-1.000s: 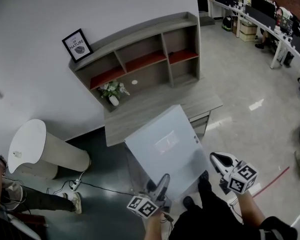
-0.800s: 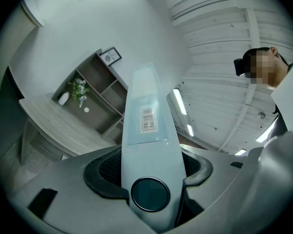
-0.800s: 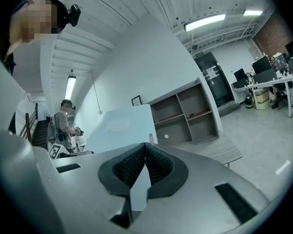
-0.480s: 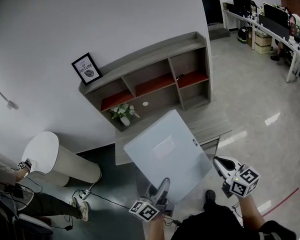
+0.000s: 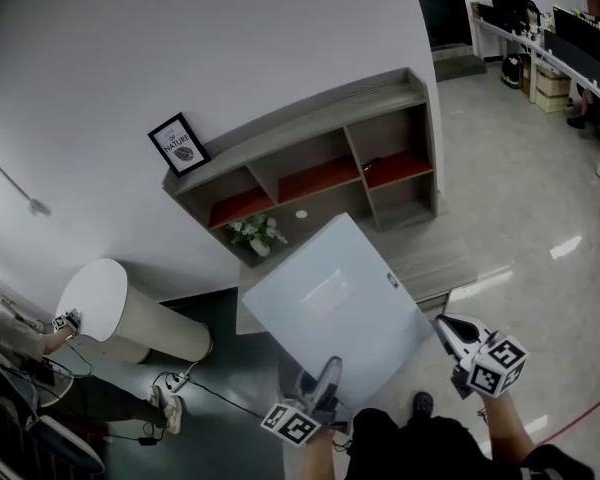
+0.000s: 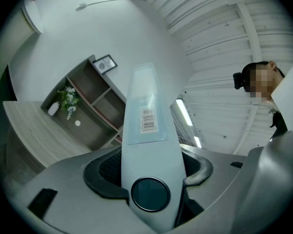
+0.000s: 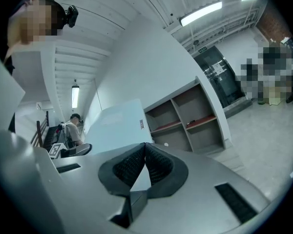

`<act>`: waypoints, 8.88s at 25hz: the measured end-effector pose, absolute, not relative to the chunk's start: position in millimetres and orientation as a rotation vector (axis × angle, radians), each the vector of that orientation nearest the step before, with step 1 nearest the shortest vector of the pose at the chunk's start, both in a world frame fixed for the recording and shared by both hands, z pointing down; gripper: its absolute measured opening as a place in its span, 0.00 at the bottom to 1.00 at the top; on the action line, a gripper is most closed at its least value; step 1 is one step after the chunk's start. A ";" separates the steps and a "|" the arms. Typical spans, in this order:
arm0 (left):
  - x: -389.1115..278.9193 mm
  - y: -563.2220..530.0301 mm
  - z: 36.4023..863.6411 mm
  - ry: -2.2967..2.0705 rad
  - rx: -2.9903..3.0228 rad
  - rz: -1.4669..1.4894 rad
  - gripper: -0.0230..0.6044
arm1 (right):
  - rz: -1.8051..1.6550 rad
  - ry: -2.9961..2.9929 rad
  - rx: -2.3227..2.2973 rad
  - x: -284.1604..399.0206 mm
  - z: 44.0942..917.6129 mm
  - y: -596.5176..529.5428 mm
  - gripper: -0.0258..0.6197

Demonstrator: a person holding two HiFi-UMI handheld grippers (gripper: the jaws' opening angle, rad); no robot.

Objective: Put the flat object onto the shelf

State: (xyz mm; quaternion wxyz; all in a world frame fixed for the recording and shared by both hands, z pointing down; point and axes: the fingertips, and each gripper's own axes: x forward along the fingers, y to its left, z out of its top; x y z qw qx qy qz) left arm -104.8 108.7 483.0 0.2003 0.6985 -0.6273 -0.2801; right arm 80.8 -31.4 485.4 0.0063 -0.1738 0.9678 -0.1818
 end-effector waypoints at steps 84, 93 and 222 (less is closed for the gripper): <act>-247.6 -417.1 191.1 -1.519 2.841 -0.534 0.49 | -0.332 2.891 -0.960 -22.4 402.5 -337.3 0.06; -221.9 -448.0 194.1 -1.597 2.865 -0.441 0.49 | -0.336 2.911 -0.907 -5.7 405.1 -358.7 0.06; -251.2 -152.9 383.7 -1.793 2.689 -0.066 0.16 | -0.385 3.079 -0.838 -76.2 447.9 -105.8 0.06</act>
